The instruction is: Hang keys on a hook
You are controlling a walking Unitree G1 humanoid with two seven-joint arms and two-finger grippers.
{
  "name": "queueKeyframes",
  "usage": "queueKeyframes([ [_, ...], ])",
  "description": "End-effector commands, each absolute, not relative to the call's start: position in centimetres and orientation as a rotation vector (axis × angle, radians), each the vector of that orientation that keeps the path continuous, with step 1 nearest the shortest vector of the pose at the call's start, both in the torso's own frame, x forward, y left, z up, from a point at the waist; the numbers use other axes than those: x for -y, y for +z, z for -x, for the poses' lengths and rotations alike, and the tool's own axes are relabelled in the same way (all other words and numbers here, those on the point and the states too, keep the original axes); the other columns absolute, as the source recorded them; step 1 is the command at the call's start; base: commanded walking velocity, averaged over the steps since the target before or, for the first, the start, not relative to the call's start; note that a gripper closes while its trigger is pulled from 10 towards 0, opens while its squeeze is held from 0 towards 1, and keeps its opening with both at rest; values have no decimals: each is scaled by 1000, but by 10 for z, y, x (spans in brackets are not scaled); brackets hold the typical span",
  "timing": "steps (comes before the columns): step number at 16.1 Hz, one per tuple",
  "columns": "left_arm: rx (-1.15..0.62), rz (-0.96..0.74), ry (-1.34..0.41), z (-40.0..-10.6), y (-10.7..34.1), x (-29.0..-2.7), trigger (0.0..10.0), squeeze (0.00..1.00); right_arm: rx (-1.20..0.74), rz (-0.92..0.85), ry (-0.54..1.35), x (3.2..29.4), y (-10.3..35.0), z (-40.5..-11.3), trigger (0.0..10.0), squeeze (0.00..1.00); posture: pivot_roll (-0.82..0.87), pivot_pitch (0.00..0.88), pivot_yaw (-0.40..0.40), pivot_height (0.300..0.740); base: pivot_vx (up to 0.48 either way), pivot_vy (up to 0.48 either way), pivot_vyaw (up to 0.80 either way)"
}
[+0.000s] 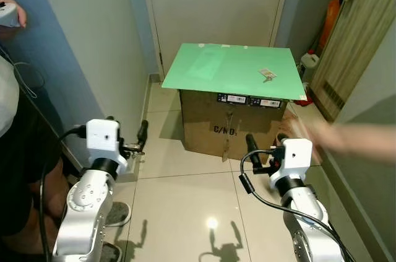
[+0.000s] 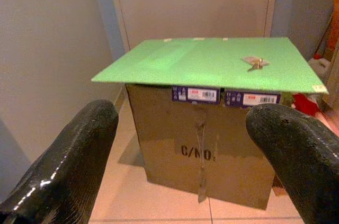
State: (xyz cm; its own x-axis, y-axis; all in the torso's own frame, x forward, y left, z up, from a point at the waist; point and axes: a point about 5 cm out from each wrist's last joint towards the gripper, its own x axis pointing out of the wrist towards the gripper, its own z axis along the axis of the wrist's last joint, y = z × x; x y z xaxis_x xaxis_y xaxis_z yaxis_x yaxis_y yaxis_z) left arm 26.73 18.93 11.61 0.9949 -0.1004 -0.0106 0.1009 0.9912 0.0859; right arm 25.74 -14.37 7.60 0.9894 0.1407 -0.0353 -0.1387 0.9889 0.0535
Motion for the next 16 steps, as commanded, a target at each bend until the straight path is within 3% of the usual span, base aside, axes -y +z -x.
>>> queueKeyframes([
  [1, -6, -112, -105, -270, 117, -190, 10000, 0, -20, -40, 147, 142, 79, -261, 10000, 0, -68, 0, 90, 740, 0, 0, 0],
  [9, 40, -191, -78, -276, 126, -194, 10000, 0, -38, -24, 152, 145, 74, -261, 10000, 0, -68, 0, 81, 740, 0, 0, 0],
  [16, 22, -144, -24, -275, 123, -205, 10000, 0, -68, -11, 187, 138, 64, -256, 10000, 0, -48, 0, 71, 740, 440, 0, 0],
])
